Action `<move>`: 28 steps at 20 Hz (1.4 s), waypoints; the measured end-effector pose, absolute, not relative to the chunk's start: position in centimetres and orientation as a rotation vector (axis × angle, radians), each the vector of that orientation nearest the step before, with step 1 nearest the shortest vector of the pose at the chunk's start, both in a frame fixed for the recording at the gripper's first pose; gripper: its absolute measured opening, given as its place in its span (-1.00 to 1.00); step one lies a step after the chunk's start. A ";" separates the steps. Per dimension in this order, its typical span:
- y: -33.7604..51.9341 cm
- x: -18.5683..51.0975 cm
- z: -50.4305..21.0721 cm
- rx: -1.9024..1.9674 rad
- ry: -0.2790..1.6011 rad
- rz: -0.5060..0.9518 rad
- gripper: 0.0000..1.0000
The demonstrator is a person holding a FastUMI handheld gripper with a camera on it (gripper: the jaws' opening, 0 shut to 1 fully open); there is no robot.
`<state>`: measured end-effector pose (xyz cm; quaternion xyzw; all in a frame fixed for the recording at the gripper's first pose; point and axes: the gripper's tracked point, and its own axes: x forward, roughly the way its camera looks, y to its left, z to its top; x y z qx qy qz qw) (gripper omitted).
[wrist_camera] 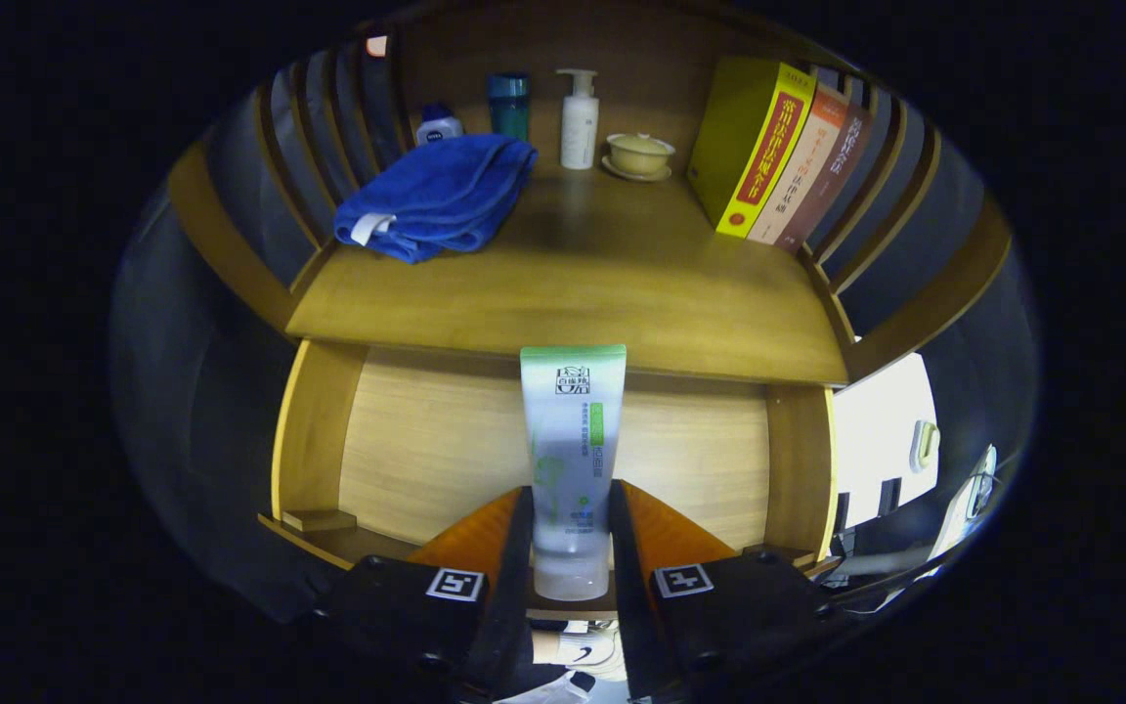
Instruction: Pull open the drawer, take out the items inside it, and place them on the countertop above the cabinet.
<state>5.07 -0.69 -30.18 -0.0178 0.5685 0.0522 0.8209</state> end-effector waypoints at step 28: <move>-2.2 23.8 -34.7 -0.034 1.147 -0.005 -0.01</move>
